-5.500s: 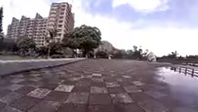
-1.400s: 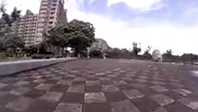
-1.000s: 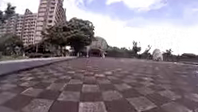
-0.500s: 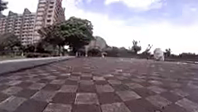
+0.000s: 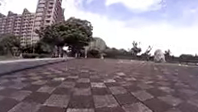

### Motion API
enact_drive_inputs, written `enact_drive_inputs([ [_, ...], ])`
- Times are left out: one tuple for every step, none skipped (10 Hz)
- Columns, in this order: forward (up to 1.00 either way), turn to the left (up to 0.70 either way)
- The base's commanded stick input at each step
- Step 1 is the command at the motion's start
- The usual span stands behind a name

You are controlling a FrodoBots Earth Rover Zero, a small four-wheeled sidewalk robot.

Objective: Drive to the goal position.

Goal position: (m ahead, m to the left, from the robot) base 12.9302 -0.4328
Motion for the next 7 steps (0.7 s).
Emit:
enact_drive_inputs([
  [1.00,0.00],
  [1.00,0.00],
  [1.00,0.00],
  [1.00,0.00],
  [1.00,0.00],
  [1.00,0.00],
  [1.00,0.00],
])
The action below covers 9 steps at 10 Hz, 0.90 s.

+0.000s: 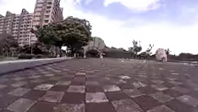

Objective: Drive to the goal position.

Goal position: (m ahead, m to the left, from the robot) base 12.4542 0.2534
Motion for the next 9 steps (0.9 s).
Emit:
enact_drive_inputs([
  [1.00,0.00],
  [1.00,0.00],
  [1.00,0.00],
  [1.00,0.00],
  [1.00,0.00],
  [1.00,0.00],
  [1.00,0.00],
  [1.00,0.00],
  [1.00,0.00],
])
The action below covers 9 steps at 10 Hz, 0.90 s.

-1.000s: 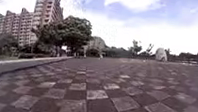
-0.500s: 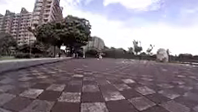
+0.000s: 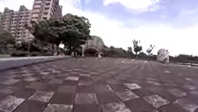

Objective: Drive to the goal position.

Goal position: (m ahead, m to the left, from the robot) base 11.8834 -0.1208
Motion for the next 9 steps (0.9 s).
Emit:
enact_drive_inputs([
  [1.00,0.00],
  [1.00,0.09],
  [1.00,0.31],
  [1.00,0.40],
  [1.00,0.38],
  [1.00,0.14],
  [1.00,0.00],
  [1.00,0.00],
  [1.00,0.00],
])
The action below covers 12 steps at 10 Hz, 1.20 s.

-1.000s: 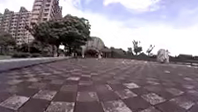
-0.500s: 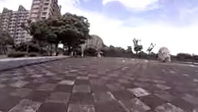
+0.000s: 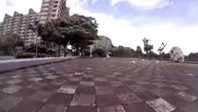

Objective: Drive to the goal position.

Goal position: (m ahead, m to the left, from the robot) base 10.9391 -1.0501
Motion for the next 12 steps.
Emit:
enact_drive_inputs([
  [1.00,0.00],
  [1.00,0.00],
  [1.00,0.00],
  [1.00,0.00],
  [1.00,0.00],
  [1.00,0.00],
  [1.00,0.00],
  [1.00,0.00],
  [1.00,0.00],
  [1.00,0.00],
  [1.00,0.00],
  [1.00,0.00],
])
